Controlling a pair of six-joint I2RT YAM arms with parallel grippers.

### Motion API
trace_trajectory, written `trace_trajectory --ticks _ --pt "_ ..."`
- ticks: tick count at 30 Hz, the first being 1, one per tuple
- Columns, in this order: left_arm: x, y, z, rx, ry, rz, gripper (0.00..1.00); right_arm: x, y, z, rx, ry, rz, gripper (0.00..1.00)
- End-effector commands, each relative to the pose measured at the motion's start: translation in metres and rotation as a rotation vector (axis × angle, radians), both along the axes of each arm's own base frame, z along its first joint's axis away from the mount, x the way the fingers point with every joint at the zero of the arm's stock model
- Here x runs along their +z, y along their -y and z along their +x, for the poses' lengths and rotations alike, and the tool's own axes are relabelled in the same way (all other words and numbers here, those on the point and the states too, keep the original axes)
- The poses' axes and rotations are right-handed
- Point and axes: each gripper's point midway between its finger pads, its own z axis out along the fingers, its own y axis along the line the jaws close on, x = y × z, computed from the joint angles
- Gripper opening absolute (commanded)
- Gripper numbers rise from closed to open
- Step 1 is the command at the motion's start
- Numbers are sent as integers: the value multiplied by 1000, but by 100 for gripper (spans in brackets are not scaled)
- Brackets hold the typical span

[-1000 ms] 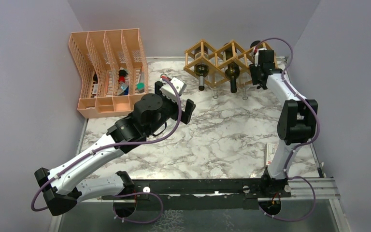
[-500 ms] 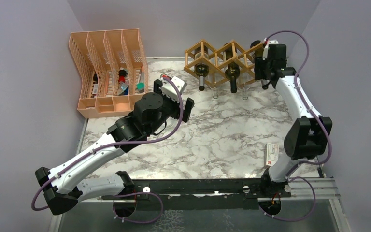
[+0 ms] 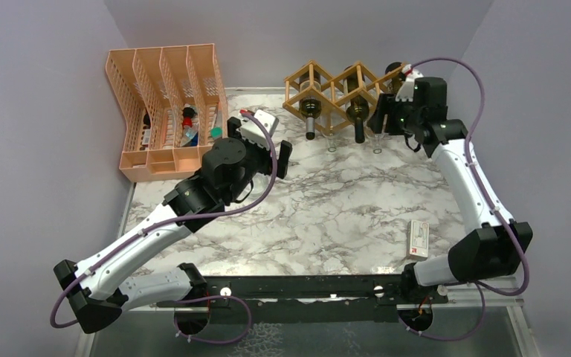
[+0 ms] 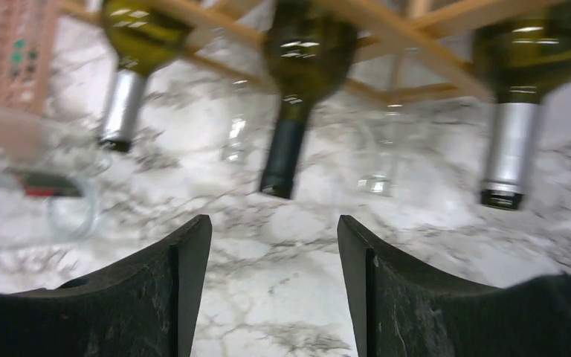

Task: Put the wine bottle on the wine rack

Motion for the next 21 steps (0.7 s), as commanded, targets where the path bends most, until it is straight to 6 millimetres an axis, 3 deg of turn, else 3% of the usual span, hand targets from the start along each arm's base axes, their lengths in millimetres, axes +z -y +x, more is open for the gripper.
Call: trace_trajectory --ticks 1,8,11,14,18,21 --pt "40 -18 6 86 72 -92 99 22 -77 -29 225 71 109 65" --pt "69 -43 2 153 149 -115 99 18 -187 -68 453 117 159 65" --pt "82 -57 -4 184 183 -142 99 11 -232 -73 520 131 171 65" --pt "92 -69 -10 203 212 -165 99 7 -268 -69 531 133 154 65" --pt "101 -81 -17 219 237 -193 99 17 -293 -39 408 142 167 66" --pt "102 -85 -20 221 241 -200 99 28 -316 -27 428 169 197 66"
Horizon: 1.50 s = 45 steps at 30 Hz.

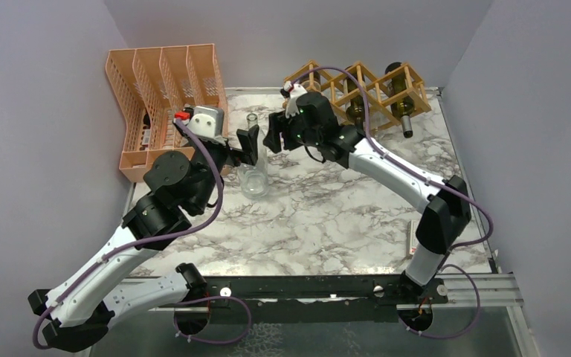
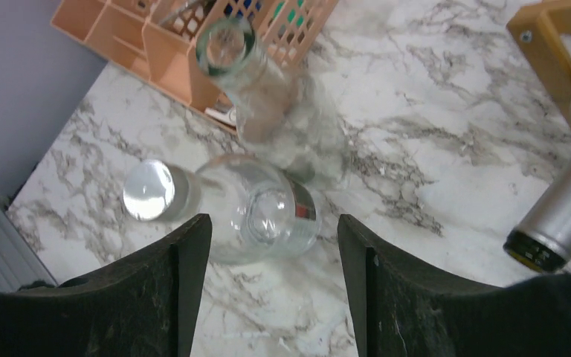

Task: Put the wine bottle on the wine rack

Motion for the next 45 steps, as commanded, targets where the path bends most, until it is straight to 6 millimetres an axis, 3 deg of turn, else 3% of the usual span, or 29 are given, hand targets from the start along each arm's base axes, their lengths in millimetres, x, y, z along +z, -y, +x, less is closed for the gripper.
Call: trace_trajectory --ticks 1,8,16,22,29,31,37,45 --pt "17 -15 -4 41 39 -36 99 46 -24 32 -81 97 102 66" --pt "15 -15 -4 39 41 -24 99 44 -63 44 -36 129 74 66" --pt "11 -15 -3 40 39 -7 99 28 -77 69 -58 202 -4 64" --pt "8 -14 -3 40 34 1 99 18 -76 82 -67 278 -94 53" --pt "4 -12 -1 39 29 10 99 33 -60 87 -116 350 -131 21" --pt "2 -11 0 38 27 13 99 41 -53 86 -136 372 -134 15" --pt "-6 -7 2 33 19 9 99 66 -19 68 -204 410 -121 10" --pt "-29 16 5 -42 11 1 99 79 29 14 -211 341 -54 9"
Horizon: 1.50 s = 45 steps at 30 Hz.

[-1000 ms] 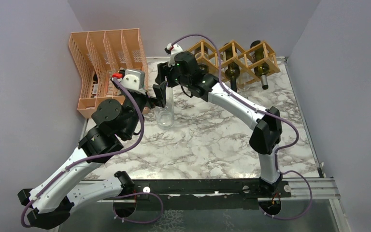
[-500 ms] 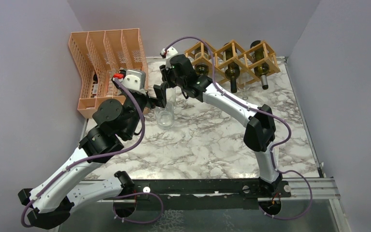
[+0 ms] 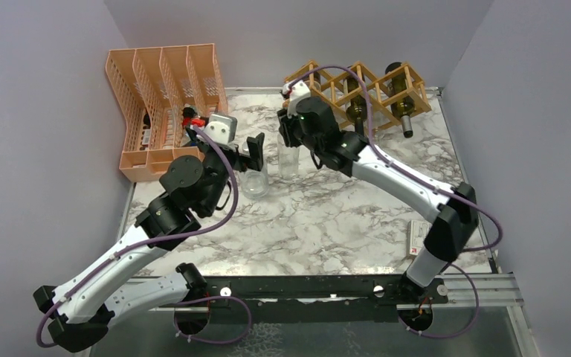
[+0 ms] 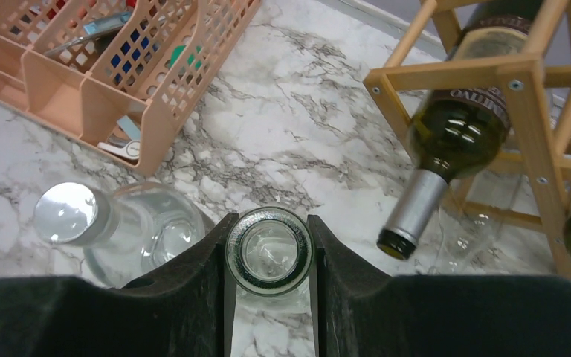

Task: Put the wine bottle on the wine rack

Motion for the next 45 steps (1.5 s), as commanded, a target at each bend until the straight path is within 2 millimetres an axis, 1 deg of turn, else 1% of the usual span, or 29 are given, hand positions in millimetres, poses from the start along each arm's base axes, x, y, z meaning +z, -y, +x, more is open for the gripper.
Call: trace_trajectory --ticks 1,3,6,9,12,14,18,22,27,30,33,35,37,38,40,42,43,45 --pt "-11 21 0 -86 25 -27 99 58 25 -28 -27 60 145 9" --pt "-25 35 -1 -151 39 -8 99 59 38 -40 -38 37 155 9" --pt "-53 61 -7 -281 51 33 99 65 55 -62 -27 17 180 9" --pt "-83 90 -15 -427 48 77 99 69 69 -79 -22 -4 204 9" --pt "-108 116 -23 -561 46 111 99 72 79 -94 -11 -21 228 9" --pt "-127 129 -26 -622 21 134 99 75 84 -102 -3 -30 235 9" --pt "-157 148 -22 -672 -48 165 99 80 91 -115 20 -49 246 9" --pt "-173 161 -18 -706 -65 179 99 89 92 -128 66 -53 274 10" --pt "-178 171 -12 -721 -37 185 98 96 92 -143 127 -60 291 10" --pt "-176 174 -6 -706 -23 192 89 97 92 -150 166 -59 287 10" --pt "-173 174 -5 -705 3 201 78 99 95 -156 183 -58 285 10" --pt "-170 175 -8 -721 26 207 67 100 98 -159 190 -59 283 10" --pt "-168 178 -15 -768 53 224 57 101 99 -163 195 -68 283 12" --pt "-168 180 -20 -803 82 247 49 100 99 -164 196 -76 285 14" --pt "-164 181 -26 -842 136 286 34 98 100 -168 202 -101 279 19" --pt "-158 180 -24 -831 176 311 8 94 101 -172 205 -131 260 31" --pt "-155 179 -21 -816 195 324 0 92 103 -174 204 -144 249 37" --pt "-147 179 -16 -798 245 361 0 89 108 -178 199 -166 229 48"
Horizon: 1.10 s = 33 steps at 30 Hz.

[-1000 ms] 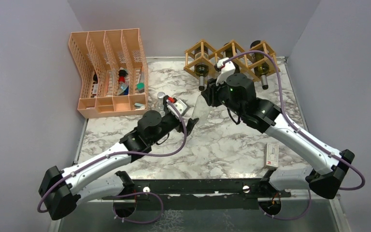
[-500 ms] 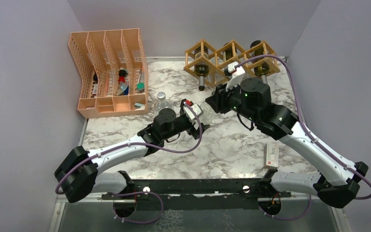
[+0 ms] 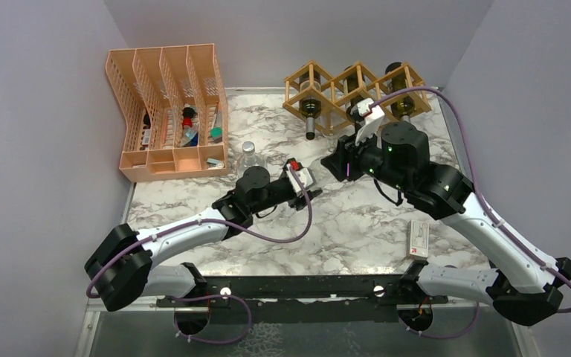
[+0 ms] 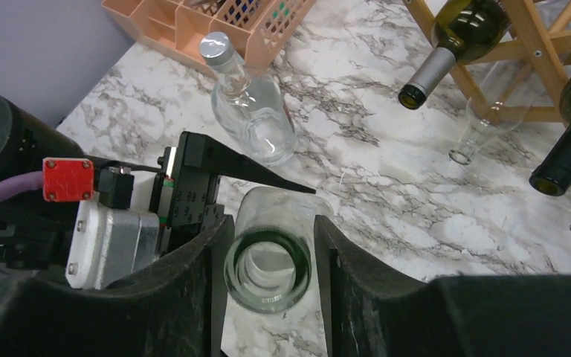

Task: Put the wine bottle on the wine rack

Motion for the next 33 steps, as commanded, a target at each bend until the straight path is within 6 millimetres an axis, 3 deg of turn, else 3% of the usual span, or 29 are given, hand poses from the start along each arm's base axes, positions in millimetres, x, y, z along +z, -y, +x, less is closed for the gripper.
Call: trace_trajectory --ticks 1,3,7,14,21,33 --pt "48 4 2 -54 268 -19 0 7 2 -24 65 -63 14 53" --pt "56 3 5 -62 383 22 0 7 8 -26 52 -65 3 63" --pt "74 1 14 -57 621 112 0 16 22 -27 1 -46 7 69" --pt "106 0 31 -22 962 273 0 24 37 -25 -32 -6 -40 71" --pt "142 7 41 11 1165 337 0 0 29 -25 4 -57 -92 73" --pt "152 11 40 -22 1271 398 0 -36 24 -16 -33 -131 -159 70"
